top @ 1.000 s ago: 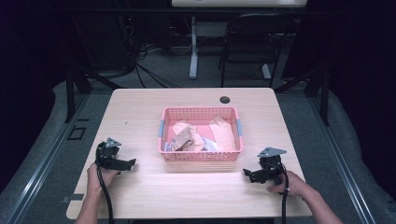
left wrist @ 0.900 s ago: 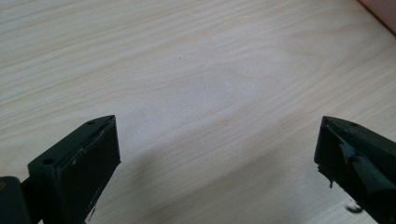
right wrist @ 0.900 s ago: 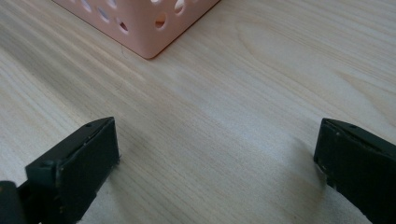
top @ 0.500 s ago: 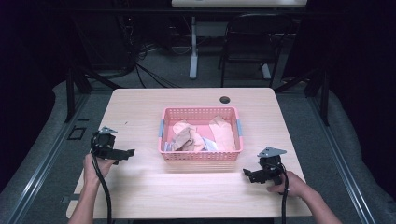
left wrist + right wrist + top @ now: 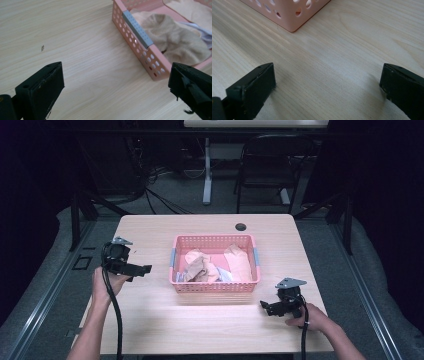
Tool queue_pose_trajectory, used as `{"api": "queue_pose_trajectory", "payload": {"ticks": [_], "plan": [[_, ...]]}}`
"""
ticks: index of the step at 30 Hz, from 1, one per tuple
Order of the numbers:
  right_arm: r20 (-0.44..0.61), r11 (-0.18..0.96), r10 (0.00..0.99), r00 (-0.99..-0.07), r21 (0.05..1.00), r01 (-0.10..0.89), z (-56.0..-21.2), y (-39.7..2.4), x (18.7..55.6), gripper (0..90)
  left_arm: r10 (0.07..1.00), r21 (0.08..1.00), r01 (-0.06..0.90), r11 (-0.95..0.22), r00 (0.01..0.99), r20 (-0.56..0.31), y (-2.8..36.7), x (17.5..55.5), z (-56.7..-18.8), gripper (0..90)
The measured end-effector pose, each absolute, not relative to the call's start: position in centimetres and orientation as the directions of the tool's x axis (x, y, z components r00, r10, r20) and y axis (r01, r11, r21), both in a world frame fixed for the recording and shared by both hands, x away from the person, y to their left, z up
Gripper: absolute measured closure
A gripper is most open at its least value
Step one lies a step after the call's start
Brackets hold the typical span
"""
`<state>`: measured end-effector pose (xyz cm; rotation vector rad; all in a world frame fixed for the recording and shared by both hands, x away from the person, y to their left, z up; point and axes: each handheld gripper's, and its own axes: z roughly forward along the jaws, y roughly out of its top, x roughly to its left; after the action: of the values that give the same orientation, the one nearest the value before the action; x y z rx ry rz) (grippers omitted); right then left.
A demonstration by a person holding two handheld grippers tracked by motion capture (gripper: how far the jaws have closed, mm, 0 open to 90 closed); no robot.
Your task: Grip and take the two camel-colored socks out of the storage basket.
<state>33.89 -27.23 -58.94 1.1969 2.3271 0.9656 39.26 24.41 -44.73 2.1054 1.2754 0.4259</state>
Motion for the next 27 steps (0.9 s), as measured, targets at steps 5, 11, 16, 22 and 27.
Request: {"api": "queue_pose_trajectory", "payload": {"ticks": [5,11,16,22,27], "plan": [[0.001,0.411,0.813,-0.582,0.708,0.575,-58.9,-27.2,33.9,0.0,0.874,0.646,0.678,-0.35,0.485,-0.036,23.0,39.8,-43.8,0.0],[0.001,0.411,0.813,-0.582,0.708,0.575,-58.9,-27.2,33.9,0.0,0.845,0.612,0.677,-0.408,0.534,-0.027,20.2,40.8,-43.4,0.1],[0.0,0.411,0.813,-0.582,0.708,0.574,-58.9,-27.2,33.9,0.0,0.825,0.59,0.664,-0.458,0.566,0.004,17.5,41.6,-43.5,0.0],[0.001,0.41,0.814,-0.581,0.708,0.575,-58.9,-27.2,33.9,0.0,0.792,0.545,0.664,-0.513,0.611,0.0,14.3,42.4,-43.9,0.0],[0.001,0.41,0.814,-0.581,0.707,0.576,-58.9,-27.2,33.9,0.0,0.752,0.501,0.652,-0.569,0.66,-0.004,11.5,42.9,-44.9,0.0]]}}
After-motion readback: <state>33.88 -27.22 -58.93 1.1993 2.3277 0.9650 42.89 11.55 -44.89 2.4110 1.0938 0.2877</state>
